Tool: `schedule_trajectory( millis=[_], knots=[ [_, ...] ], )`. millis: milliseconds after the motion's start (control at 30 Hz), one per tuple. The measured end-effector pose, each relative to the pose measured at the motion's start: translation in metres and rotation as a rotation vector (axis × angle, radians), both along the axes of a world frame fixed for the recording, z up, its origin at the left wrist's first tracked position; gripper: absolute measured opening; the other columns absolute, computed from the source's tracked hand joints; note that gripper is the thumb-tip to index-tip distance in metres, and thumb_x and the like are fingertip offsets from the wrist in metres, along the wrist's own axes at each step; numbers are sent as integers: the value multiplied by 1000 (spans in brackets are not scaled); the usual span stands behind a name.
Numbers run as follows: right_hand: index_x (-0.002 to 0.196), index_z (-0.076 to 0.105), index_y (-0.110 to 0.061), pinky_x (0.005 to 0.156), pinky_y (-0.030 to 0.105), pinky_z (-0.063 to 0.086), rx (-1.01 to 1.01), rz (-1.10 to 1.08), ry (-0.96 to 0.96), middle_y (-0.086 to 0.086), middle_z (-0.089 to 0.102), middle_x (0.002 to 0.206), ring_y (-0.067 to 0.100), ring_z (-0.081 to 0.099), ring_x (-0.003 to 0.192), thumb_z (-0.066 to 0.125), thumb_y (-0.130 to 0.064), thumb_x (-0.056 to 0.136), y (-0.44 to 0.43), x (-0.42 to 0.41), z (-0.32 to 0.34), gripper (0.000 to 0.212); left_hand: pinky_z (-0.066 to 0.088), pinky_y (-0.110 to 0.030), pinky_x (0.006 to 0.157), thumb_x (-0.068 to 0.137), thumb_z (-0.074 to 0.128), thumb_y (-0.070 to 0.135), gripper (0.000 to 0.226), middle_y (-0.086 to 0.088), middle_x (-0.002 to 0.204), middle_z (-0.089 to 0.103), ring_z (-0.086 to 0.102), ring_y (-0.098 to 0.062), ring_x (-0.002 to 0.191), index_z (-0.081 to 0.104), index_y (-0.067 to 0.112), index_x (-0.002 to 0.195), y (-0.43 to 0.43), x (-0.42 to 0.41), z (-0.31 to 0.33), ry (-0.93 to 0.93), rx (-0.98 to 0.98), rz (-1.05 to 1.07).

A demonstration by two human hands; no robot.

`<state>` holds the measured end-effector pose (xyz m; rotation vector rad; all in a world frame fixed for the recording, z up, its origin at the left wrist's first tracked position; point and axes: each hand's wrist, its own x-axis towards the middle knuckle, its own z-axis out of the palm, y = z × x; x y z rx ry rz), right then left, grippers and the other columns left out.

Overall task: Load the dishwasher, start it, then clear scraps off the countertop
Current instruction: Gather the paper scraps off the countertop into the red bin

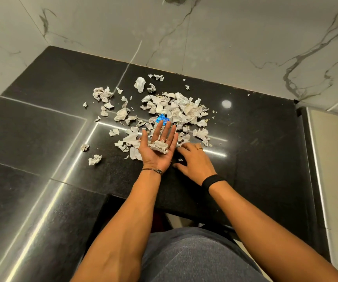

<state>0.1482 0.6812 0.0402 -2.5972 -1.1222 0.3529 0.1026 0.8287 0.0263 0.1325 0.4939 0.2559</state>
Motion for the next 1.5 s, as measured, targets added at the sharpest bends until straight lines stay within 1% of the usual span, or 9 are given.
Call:
schedule_trajectory(
  millis=[167,267,400,600,767,933,1100,1300,1500],
  knots=[
    [111,69,-13,85,41,48,48,58,-46,8,65,109,30,58,103,54,-7,94,-1,4,3,24,38,-49,116,98,49,58,68,-16,147,55,53,-34,135,52,11,146,-1,4,1,11,37,-4],
    [106,74,-17,90,40,51,173,-111,56,4,72,105,25,64,101,61,-10,92,-5,12,6,20,38,-48,117,98,48,58,68,-16,147,54,53,-34,135,51,11,147,0,4,0,11,54,-1],
    [100,77,-22,87,22,50,473,-360,251,-8,74,100,3,63,91,73,-14,87,-2,23,23,16,37,-47,117,97,50,58,68,-15,147,55,54,-33,135,52,11,147,0,3,0,48,92,5],
    [104,75,-18,87,19,52,713,-283,386,-10,74,103,1,67,96,76,-13,85,26,20,54,20,52,-41,99,99,46,59,61,-12,136,64,68,-29,113,61,15,139,-6,10,3,55,130,-32],
    [107,74,-23,92,25,53,652,-215,353,-10,74,105,3,66,100,77,-16,85,39,11,52,24,40,-46,115,101,43,57,58,-17,142,58,60,-32,127,59,13,136,-10,18,0,65,117,-70],
    [112,73,-22,96,19,49,590,-165,304,-11,73,110,1,64,104,77,-15,83,39,4,52,30,48,-50,103,100,43,57,61,-17,140,60,56,-34,131,59,13,139,-8,23,-2,102,100,-21],
    [112,73,-21,91,16,52,575,-106,357,-13,73,104,-3,67,98,77,-20,86,44,1,56,27,38,-52,115,99,41,61,66,-16,140,61,58,-34,130,54,15,145,-8,21,0,103,117,-15],
    [105,72,-16,80,20,55,784,-333,380,-7,73,101,5,68,91,63,-11,95,40,15,55,14,57,-48,91,98,43,55,59,-14,144,57,65,-33,117,56,18,142,4,21,3,-3,42,-27],
    [112,71,-21,92,30,54,484,-367,266,-8,71,109,6,65,99,64,-8,89,19,47,32,27,38,-55,115,100,47,53,61,-14,151,51,52,-36,136,52,14,147,12,18,-1,-21,-23,-30]
  ],
)
